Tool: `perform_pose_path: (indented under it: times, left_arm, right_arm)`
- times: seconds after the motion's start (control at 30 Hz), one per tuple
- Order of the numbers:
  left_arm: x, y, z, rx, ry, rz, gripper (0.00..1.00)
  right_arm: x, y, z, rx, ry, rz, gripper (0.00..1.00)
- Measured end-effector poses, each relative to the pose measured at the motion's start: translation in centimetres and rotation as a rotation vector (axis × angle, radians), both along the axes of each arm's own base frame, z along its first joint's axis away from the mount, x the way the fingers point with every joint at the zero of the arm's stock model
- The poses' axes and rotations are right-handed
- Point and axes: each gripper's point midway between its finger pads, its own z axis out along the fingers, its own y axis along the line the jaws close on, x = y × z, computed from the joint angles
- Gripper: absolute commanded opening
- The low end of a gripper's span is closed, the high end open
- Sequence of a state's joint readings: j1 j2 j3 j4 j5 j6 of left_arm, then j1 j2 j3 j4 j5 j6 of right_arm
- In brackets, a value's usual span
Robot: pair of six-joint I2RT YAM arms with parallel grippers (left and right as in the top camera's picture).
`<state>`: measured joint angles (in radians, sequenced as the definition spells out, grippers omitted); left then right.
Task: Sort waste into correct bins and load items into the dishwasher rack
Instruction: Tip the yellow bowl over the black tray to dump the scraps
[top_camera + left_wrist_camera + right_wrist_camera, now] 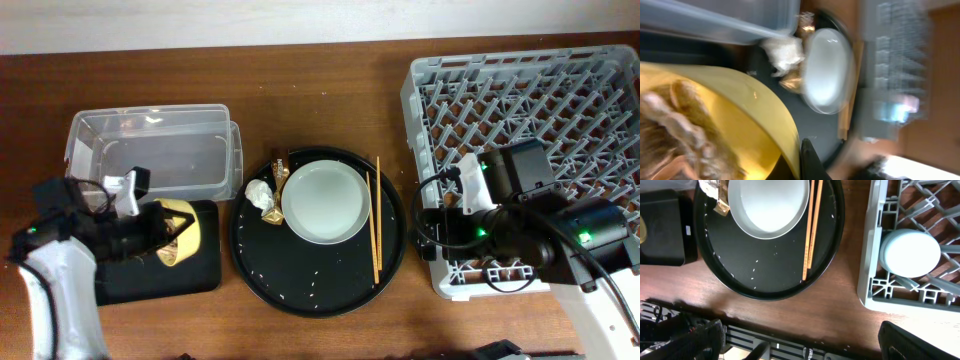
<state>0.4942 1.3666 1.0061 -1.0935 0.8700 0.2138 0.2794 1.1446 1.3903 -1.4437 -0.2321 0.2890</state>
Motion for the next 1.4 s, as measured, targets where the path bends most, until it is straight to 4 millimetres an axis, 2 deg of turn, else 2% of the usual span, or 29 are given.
perform_pose_path:
  times: [0.1, 0.23, 0.33, 0.4, 0.6, 0.77, 1.03, 1.23, 1.3, 1.4]
  left_arm:
    - [-0.3, 0.5, -0.5, -0.296, -0.021, -0.010, 0.00]
    - [0.3, 2.9, -0.9, -0.416, -0.083, 0.070, 0.00]
    - [0.6, 3.2, -2.0, -0.525, -0.029, 0.116, 0.00]
    - [0.3, 2.8, -1.9, -0.562, -0.049, 0.101, 0.00]
    - [-0.7, 1.7, 0.2, -0.554, -0.169, 0.025, 0.00]
    - [-0.6, 1.6, 0.4, -0.520, -0.247, -0.002, 0.00]
    - [-1.2, -0.4, -0.5, -0.503, -0.299, -0.075, 0.00]
    - [-1.4, -0.7, 0.0, -0.524, -0.274, -0.070, 0.00]
    - [-2.0, -1.4, 0.9, -0.491, -0.283, -0.105, 0.00]
    - [-3.6, -2.7, 3.5, -0.386, -0.328, -0.169, 0.00]
  right_arm:
    - [-0.3, -0.1, -0.1, -0.004, 0.014, 0.000, 0.99]
    - [-0.3, -0.1, -0.1, -0.004, 0.015, 0.000, 0.99]
    - [-0.4, -0.1, -0.1, -0.005, 0.016, 0.000, 0.99]
    - [-0.3, -0.1, -0.1, -0.005, 0.015, 0.001, 0.99]
    - [-0.4, -0.1, -0.2, -0.005, 0.017, 0.001, 1.00]
    - [-0.4, -0.1, -0.2, -0.005, 0.017, 0.000, 1.00]
    - [-0.4, -0.1, -0.2, -0.005, 0.018, 0.001, 0.98]
    - [-0.5, -0.1, -0.2, -0.006, 0.020, 0.000, 0.98]
    - [-0.5, -0.1, -0.2, -0.006, 0.020, -0.001, 0.99]
    - [-0.5, -0.1, -0.2, -0.006, 0.020, 0.000, 0.98]
